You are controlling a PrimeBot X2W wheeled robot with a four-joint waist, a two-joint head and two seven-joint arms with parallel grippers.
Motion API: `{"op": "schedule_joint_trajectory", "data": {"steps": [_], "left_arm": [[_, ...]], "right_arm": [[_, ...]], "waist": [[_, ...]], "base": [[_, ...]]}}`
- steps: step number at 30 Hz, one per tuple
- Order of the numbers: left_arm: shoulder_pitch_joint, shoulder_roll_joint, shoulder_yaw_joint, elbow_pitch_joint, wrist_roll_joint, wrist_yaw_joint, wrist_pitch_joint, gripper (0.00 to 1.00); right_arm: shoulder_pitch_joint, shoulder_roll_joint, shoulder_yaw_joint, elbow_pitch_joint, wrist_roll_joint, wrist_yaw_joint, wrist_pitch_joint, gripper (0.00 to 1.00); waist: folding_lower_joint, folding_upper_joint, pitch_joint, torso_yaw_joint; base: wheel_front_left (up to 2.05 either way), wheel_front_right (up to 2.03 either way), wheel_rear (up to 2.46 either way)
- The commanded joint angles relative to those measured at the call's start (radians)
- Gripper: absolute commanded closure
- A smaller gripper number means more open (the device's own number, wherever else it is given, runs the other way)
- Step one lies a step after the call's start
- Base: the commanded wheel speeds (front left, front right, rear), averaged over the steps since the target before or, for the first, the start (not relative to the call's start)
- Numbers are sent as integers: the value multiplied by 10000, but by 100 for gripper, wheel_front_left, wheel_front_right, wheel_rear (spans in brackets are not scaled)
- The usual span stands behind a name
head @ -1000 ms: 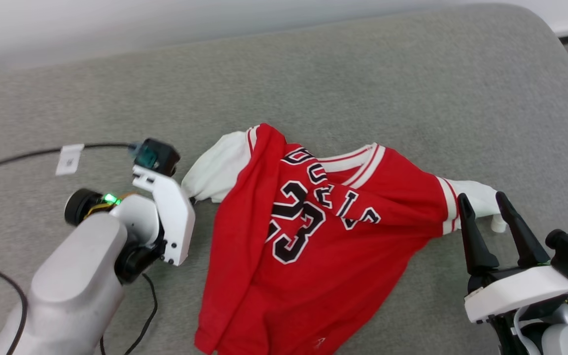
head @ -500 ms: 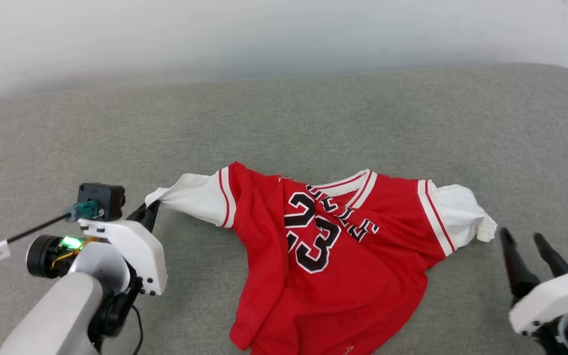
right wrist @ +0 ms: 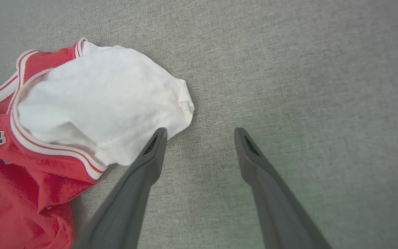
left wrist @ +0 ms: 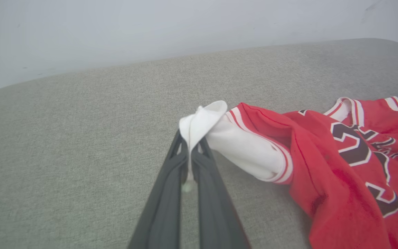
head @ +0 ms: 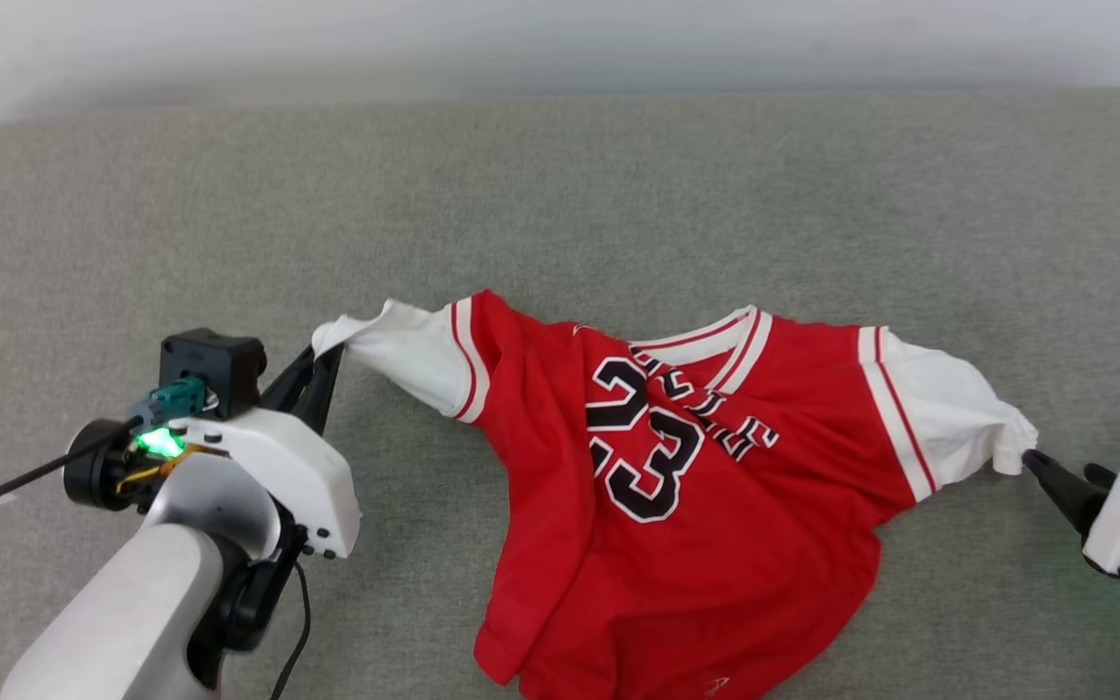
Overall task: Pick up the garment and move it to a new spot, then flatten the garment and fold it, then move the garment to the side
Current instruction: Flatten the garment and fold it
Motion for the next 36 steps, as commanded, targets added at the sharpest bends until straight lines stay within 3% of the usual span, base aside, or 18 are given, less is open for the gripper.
{"op": "schedule_joint_trajectory", "data": {"steps": [1,10,11,13,16,23,30,36], "left_arm": [[-238,-45,-8,-59,116,20,-49,100],[-723,-172,-142,-90,242,-91,-99,100],[-755,-185,-152,-59,234,-108,-93,100],[-777,-200,-160,-8,207,-136,-116,100],[-780,-184,-155,101,170,-185,-149,100],[-791,52,-87,458,109,-330,-161,100],[-1134,389,185,1133,4,-517,-205,100],[-2038,207,321,2211,-127,-905,-359,100]], "right_arm": [[-357,-106,149,201,92,-3,375,0],[-1153,75,924,1624,249,-3,1982,0],[-1123,153,1016,1825,292,-3,2152,47],[-1108,283,1176,2082,374,0,2375,100],[-1261,148,1283,2130,405,-2,2292,100],[-1996,-1034,1284,1431,-410,-8,962,100],[-2561,-1452,971,1051,-1345,-8,-157,100],[-3166,-1615,1156,1280,-1648,-9,-647,100]], "waist": [[0,0,361,194],[0,0,985,464],[0,0,1014,483],[0,0,1036,504],[0,0,1002,507],[0,0,430,350],[0,0,-718,100],[0,0,-1445,-56]], "base": [[0,0,0],[0,0,0],[0,0,0],[0,0,0],[0,0,0],[0,0,0],[0,0,0],[0,0,0]]}}
